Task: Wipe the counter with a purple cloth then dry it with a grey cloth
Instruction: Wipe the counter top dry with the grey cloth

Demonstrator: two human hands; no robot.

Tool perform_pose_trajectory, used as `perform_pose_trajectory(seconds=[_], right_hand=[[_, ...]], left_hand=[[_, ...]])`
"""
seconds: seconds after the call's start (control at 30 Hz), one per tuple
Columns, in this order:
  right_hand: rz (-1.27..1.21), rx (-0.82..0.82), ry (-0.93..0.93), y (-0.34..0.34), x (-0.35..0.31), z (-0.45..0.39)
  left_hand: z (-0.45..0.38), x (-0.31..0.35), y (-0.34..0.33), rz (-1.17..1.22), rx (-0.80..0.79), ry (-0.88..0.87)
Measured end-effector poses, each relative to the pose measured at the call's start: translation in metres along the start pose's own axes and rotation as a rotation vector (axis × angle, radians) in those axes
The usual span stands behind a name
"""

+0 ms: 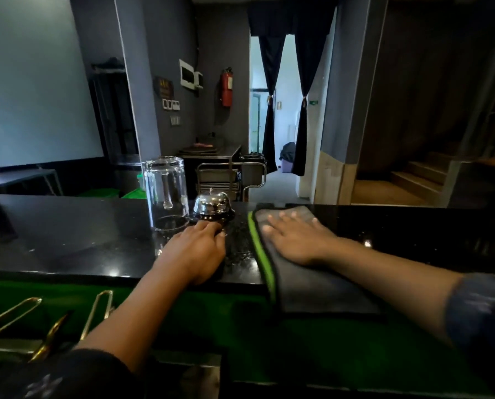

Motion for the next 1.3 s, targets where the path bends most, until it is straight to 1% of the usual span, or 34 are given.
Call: perform_pose_trajectory(seconds=[0.13,0.2,0.27,0.3,0.37,0.47,0.5,0.53,0.57,0.6,0.67,0.8,0.87,0.93,1.0,1.03,1.07,1.13,1.2,1.23,1.3], right_hand=[[0.041,-0.001,0.016,-0.008,-0.026,-0.059],[0.016,0.013,0.004,-0.011,-0.023,-0.082],[-0.021,0.036,-0.004,-0.012,-0.002,-0.098],[-0.022,0.037,-0.011,-0.011,0.019,-0.100],[-0.016,0.049,-0.098,-0.005,0.090,-0.096],[0.031,0.112,-0.385,0.011,0.237,-0.068],[0.052,0.117,-0.451,0.016,0.271,-0.057],[0.055,0.108,-0.497,0.018,0.292,-0.051],[0.062,0.105,-0.518,0.018,0.298,-0.050],[0.075,0.106,-0.518,0.018,0.289,-0.049],[0.102,0.126,-0.452,0.017,0.240,-0.052],[0.092,0.155,-0.128,0.004,0.078,-0.062],[0.019,0.102,0.028,-0.004,0.005,-0.048],[-0.018,0.026,0.142,-0.010,-0.034,-0.022],[-0.027,0.028,0.208,-0.004,-0.027,0.005],[-0.025,0.044,0.205,0.000,-0.008,0.011],[-0.029,0.049,0.163,0.004,0.019,0.013],[-0.001,0.035,-0.032,0.013,0.082,0.010],[0.061,0.040,-0.192,0.018,0.119,-0.001],[0.074,0.063,-0.231,0.018,0.122,-0.010],[0.074,0.113,-0.245,0.014,0.094,-0.025]], left_hand=[[0.000,0.000,-0.005,0.020,-0.017,-0.032],[-0.002,0.001,-0.003,0.035,-0.019,-0.038],[-0.005,-0.001,-0.002,0.045,-0.034,-0.026],[-0.004,-0.001,-0.003,0.044,-0.046,-0.020],[-0.002,-0.002,-0.004,0.035,-0.058,-0.021],[-0.002,0.000,-0.004,0.021,-0.056,-0.018],[-0.002,0.001,-0.005,0.015,-0.053,-0.013],[-0.002,0.001,-0.005,0.011,-0.050,-0.007],[-0.002,0.001,-0.006,0.011,-0.053,0.002],[0.000,0.002,-0.006,0.011,-0.058,0.009],[0.002,0.004,-0.005,0.003,-0.071,0.009],[0.000,0.002,-0.003,-0.007,-0.123,0.030],[0.001,0.003,-0.004,-0.015,-0.166,0.036],[0.003,0.005,-0.006,-0.025,-0.211,0.032],[0.005,0.005,-0.008,-0.020,-0.261,0.026],[0.006,0.005,-0.010,-0.021,-0.278,0.020],[0.008,0.005,-0.011,-0.027,-0.286,0.014],[0.009,0.005,-0.015,-0.058,-0.283,0.004],[0.006,0.003,-0.016,-0.088,-0.260,0.001],[0.003,0.002,-0.016,-0.094,-0.252,0.001],[0.002,0.001,-0.017,-0.092,-0.255,0.003]])
Point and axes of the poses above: each hand's wrist, its own z-axis away from the middle knuckle, its own y-axis out of the back of the hand, x = y × z, the point moved 8 cm from there along -z, towards the middle knuckle, and after that the axes turned 12 degrees about x, right-handed, at the moved point
